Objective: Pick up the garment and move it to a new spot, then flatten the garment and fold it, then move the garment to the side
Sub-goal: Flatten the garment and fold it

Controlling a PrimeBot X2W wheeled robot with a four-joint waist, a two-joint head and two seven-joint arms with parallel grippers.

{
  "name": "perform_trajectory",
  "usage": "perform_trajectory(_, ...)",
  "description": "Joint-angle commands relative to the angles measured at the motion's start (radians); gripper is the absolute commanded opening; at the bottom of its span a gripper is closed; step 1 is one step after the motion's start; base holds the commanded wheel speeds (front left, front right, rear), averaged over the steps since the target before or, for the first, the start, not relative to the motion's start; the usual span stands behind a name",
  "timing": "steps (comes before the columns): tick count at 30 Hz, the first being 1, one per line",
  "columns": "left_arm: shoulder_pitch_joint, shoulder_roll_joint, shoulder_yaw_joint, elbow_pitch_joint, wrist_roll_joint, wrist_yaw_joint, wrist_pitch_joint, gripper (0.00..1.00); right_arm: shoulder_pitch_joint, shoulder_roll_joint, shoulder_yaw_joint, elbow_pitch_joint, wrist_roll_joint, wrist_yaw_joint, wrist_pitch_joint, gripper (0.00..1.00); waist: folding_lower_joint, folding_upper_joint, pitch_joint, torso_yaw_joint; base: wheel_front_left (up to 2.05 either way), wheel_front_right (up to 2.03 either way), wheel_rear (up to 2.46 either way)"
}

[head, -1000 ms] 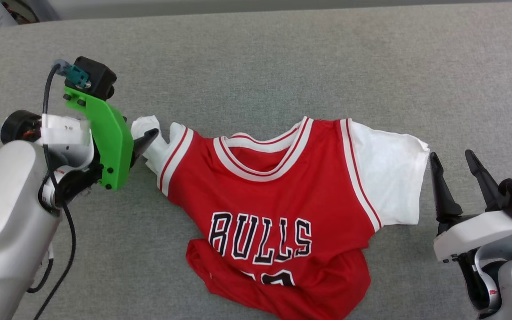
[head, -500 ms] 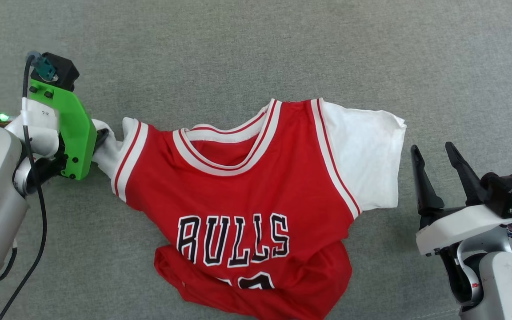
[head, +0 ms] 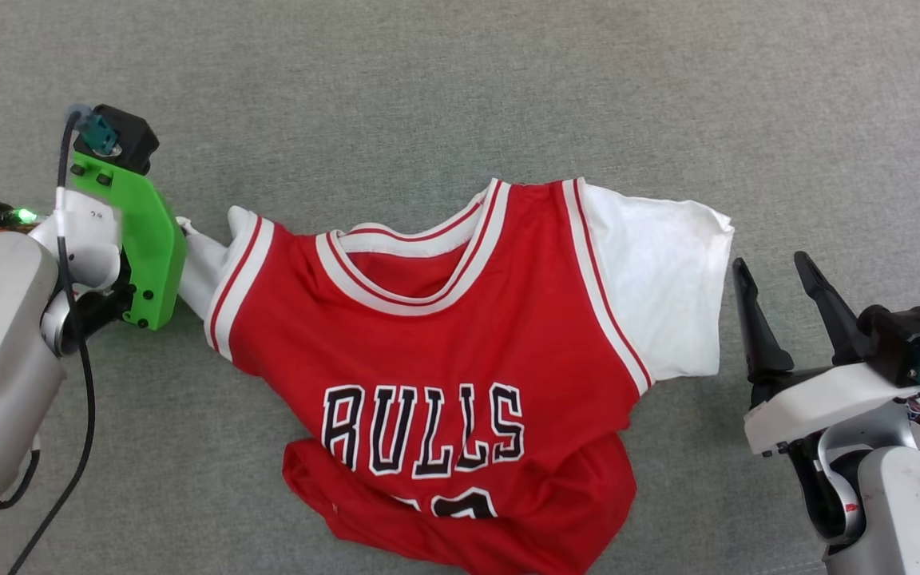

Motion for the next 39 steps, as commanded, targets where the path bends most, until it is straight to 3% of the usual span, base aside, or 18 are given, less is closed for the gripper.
perform_trajectory(1,0.037,-0.014,-0.002,0.032,-0.002,0.000,-0.032,0.00,-0.011,-0.004,-0.002,-0.001,-0.006,-0.001,0.003,1.00,-0.0001,0.0114,-0.011,0.012,0.00,0.00,0.00)
perform_trajectory(11,0.027,-0.025,0.099,0.019,-0.002,0.039,-0.319,0.00,-0.013,-0.063,-0.001,-0.030,-0.009,-0.001,0.087,1.00,-0.0001,0.0114,-0.054,0.068,0.00,0.00,0.00)
perform_trajectory(17,0.077,-0.005,0.140,-0.136,-0.007,0.082,-0.413,0.00,-0.043,-0.154,0.021,-0.055,-0.010,-0.001,0.274,1.00,-0.0001,0.0114,-0.059,0.118,0.00,0.00,0.00)
perform_trajectory(28,0.244,0.031,0.166,-0.530,-0.050,0.223,-0.393,0.00,-0.166,-0.290,0.035,-0.067,0.077,-0.001,0.765,1.00,-0.0001,0.0114,-0.030,0.201,0.00,0.00,0.00)
perform_trajectory(34,0.293,0.045,0.163,-0.669,-0.056,0.277,-0.362,0.00,-0.192,-0.328,0.059,-0.025,0.078,-0.001,0.881,1.00,-0.0001,0.0114,-0.011,0.234,0.00,0.00,0.00)
perform_trajectory(39,0.307,0.052,0.158,-0.723,-0.050,0.297,-0.352,0.00,-0.212,-0.341,0.083,0.023,0.072,-0.001,0.879,1.00,-0.0001,0.0114,0.001,0.252,0.00,0.00,0.00)
